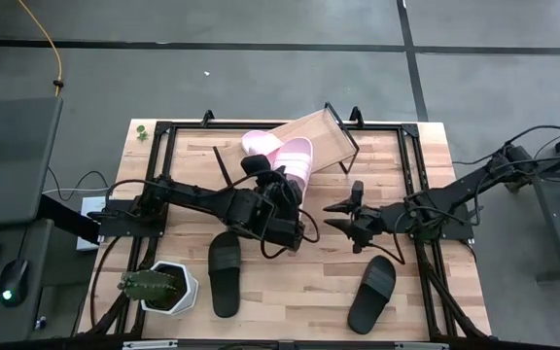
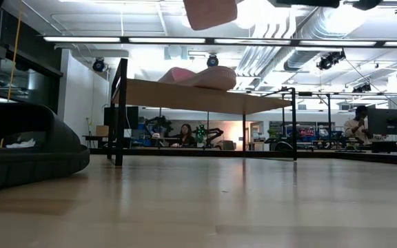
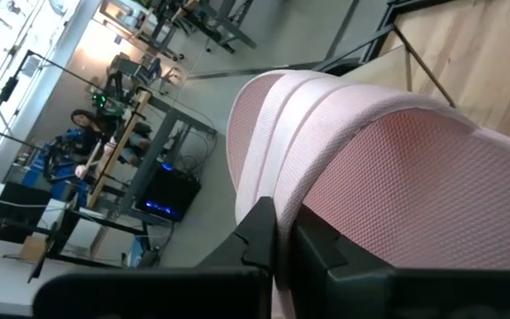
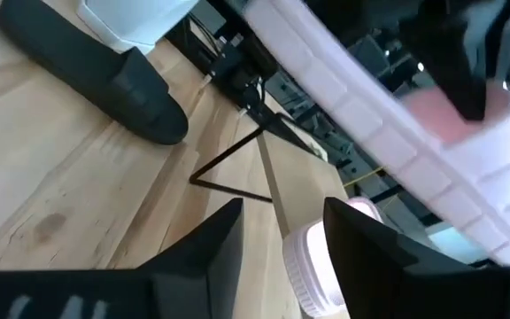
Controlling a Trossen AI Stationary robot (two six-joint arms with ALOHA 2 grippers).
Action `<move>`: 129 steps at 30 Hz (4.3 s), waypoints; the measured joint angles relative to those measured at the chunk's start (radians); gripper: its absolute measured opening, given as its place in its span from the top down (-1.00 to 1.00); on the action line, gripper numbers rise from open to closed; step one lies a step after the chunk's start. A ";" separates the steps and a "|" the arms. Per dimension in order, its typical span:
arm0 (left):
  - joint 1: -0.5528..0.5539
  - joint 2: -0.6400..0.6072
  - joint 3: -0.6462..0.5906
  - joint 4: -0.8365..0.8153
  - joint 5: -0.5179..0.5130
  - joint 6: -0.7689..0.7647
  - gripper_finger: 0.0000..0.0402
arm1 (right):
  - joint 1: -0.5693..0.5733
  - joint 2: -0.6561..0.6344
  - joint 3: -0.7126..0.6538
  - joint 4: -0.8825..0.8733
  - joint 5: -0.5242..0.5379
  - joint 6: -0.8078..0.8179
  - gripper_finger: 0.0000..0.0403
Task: Pick and place slides into the shelf
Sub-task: Put the pink slipper on the shelf
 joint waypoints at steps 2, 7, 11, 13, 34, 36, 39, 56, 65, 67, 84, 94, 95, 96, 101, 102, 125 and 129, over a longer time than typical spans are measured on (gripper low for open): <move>0.011 0.000 0.000 0.000 0.002 0.000 0.98 | 0.019 0.000 0.000 0.002 0.009 -0.030 0.24; 0.037 0.000 0.000 0.000 0.055 0.000 0.96 | 0.060 0.001 0.000 0.051 0.037 -0.111 0.22; 0.052 0.000 0.000 0.000 0.087 -0.004 0.95 | 0.067 0.016 0.000 0.110 0.064 -0.158 0.21; 0.053 0.000 0.000 0.000 0.085 -0.006 0.95 | 0.066 0.038 0.002 0.126 0.069 -0.179 0.21; 0.050 0.001 0.000 -0.002 0.128 -0.010 0.94 | 0.069 0.420 0.411 -0.073 0.195 -0.234 0.21; 0.050 0.001 0.000 -0.001 0.130 -0.014 0.94 | 0.069 0.420 0.411 -0.066 0.200 -0.251 0.21; 0.050 0.001 0.000 0.003 0.131 -0.020 0.94 | 0.072 0.420 0.411 -0.045 0.205 -0.282 0.21; 0.048 0.000 0.000 0.005 0.153 -0.032 0.94 | 0.079 0.420 0.411 -0.026 0.191 -0.298 0.21; 0.048 -0.036 0.000 0.082 0.186 -0.011 0.94 | 0.072 0.419 0.415 -0.026 0.167 -0.283 0.21; 0.048 -0.042 -0.001 0.086 0.205 0.005 0.94 | 0.070 0.419 0.415 -0.027 0.163 -0.283 0.21; 0.036 -0.048 -0.001 0.115 0.268 0.024 0.94 | 0.039 0.419 0.414 -0.033 0.186 -0.317 0.21; 0.036 -0.048 -0.001 0.115 0.268 0.025 0.94 | 0.019 0.419 0.413 -0.055 0.146 -0.269 0.40; 0.036 -0.048 -0.001 0.114 0.267 0.028 0.94 | 0.019 0.419 0.413 -0.057 0.147 -0.269 0.46; 0.036 -0.047 -0.001 0.114 0.266 0.030 0.94 | 0.019 0.419 0.413 -0.056 0.152 -0.269 0.52; 0.036 -0.047 -0.001 0.110 0.264 0.060 0.94 | 0.020 0.419 0.413 -0.056 0.157 -0.265 0.81; 0.036 -0.047 -0.001 0.109 0.263 0.063 0.94 | 0.020 0.419 0.413 -0.056 0.156 -0.264 0.81; 0.030 -0.245 0.002 0.087 0.336 0.117 0.00 | -0.140 0.326 0.408 -0.109 -0.350 -0.253 0.82; 0.013 -0.286 0.000 0.126 0.343 0.134 -0.02 | -0.228 0.288 0.411 -0.082 -0.542 -0.237 0.82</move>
